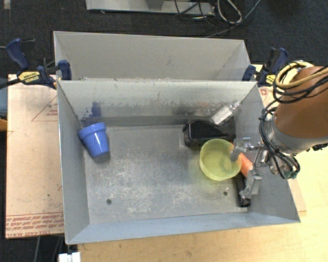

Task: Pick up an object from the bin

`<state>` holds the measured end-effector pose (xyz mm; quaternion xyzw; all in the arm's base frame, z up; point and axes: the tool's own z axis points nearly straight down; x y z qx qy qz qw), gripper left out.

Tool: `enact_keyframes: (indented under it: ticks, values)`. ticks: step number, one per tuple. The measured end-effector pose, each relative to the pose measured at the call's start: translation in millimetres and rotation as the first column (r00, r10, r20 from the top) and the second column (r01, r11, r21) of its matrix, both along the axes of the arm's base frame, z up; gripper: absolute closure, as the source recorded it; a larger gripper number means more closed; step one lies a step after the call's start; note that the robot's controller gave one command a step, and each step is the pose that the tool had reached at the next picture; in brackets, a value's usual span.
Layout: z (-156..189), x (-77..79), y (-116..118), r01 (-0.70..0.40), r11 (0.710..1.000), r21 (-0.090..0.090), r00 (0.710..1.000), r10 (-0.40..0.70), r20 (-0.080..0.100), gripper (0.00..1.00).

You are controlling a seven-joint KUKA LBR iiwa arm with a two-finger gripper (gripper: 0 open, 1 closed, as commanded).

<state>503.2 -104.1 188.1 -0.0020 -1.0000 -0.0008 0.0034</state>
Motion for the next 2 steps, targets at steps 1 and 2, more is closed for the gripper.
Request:
enact_keyframes:
  ticks: [1, 2]
  values:
    - [4, 1.8, 1, -0.004, 1.000, -0.001, 1.000, 0.004, 0.007, 0.00]
    - [-98, 23.7, -5, -0.264, 0.964, -0.001, 0.964, 0.264, 0.010, 0.00]
